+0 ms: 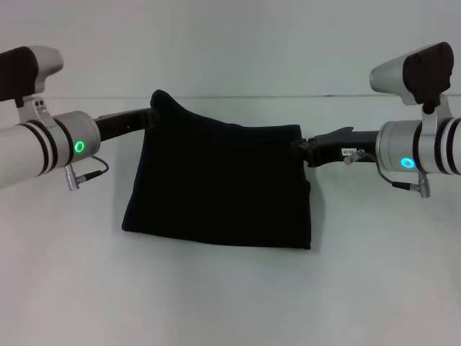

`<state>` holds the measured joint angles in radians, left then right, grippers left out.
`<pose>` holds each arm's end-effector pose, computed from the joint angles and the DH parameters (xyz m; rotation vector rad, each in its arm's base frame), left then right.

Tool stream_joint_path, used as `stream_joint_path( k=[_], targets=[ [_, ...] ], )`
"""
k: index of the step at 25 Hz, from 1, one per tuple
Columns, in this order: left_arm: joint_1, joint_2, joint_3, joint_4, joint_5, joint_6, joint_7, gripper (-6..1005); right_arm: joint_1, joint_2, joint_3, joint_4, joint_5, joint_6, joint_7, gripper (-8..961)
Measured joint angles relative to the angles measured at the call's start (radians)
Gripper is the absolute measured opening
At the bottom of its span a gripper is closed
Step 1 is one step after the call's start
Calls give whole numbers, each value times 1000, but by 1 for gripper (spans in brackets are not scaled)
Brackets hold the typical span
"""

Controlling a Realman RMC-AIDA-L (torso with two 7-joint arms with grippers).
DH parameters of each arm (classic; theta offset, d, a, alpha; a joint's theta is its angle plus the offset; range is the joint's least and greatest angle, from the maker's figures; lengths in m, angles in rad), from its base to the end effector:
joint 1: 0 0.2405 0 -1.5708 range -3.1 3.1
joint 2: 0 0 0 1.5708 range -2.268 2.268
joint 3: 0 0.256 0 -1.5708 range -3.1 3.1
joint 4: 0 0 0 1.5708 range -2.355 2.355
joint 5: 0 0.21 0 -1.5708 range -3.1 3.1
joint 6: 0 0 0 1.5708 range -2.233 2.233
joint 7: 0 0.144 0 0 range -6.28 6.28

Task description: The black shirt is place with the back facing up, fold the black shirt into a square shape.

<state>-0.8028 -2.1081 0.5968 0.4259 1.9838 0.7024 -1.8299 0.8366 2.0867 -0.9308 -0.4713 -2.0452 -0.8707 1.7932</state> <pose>-0.2573 0.4473 -0.0189 -1.9683 -1.2610 -0.5911 0.2134 0.4347 -0.0504 -2.4505 0.9126 0.3258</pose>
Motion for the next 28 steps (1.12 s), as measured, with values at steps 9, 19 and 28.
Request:
stream_joint_path(
  k=[9,19,28],
  targets=[
    [11,-5,-3,-4,0,-9,0,-1,-3,-3,0,-3,16,-16,0,7],
    [7,-13,-3,-3,0,-28,0,72,0,-3,5,-4,18,-16,0,6],
    [74,7,-59,65,0,-30,-4,412,-8,-14,79,-38,19,-105,-1,52]
  ],
)
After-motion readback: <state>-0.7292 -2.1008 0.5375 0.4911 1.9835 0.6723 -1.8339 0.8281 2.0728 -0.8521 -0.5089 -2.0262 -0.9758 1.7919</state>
